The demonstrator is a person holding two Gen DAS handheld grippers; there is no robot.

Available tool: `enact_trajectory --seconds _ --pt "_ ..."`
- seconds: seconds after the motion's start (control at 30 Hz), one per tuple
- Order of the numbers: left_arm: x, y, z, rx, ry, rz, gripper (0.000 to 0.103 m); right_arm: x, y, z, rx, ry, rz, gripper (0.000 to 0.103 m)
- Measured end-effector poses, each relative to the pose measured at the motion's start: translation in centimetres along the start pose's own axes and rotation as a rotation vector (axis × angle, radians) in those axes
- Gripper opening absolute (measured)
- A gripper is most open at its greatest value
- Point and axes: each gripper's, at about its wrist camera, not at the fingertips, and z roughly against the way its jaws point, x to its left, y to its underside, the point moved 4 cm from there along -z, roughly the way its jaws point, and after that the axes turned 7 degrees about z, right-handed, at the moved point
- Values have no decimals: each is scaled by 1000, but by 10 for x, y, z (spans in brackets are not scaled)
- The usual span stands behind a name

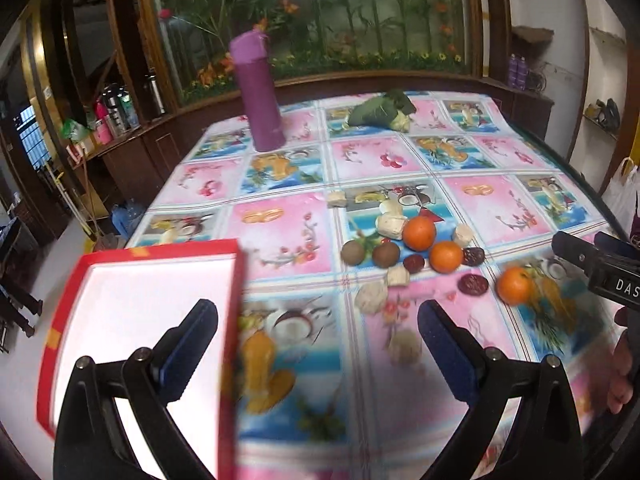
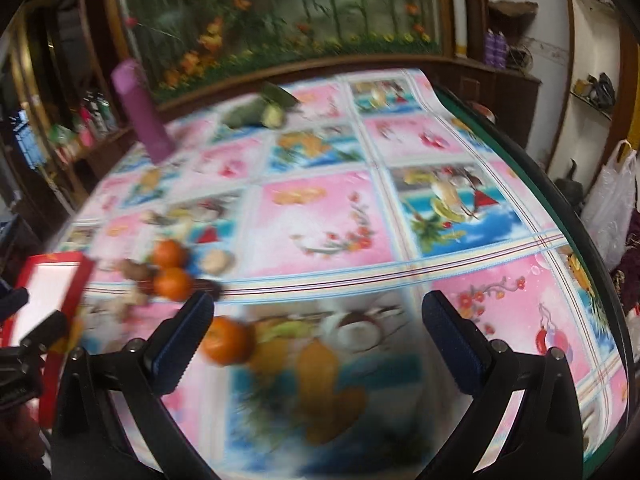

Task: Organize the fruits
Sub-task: 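Move both tools over the fruits on the patterned tablecloth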

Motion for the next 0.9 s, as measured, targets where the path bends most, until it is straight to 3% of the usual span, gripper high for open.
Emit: enact_trajectory --seconds 0.17,0.4,0.9 --pt "18 2 23 -18 5 75 100 38 -2 31 -25 -24 72 103" --pt "36 0 33 -35 3 128 100 54 -7 53 -63 -23 112 103" --pt "44 0 32 -44 -14 149 100 68 -3 53 -56 -41 133 103"
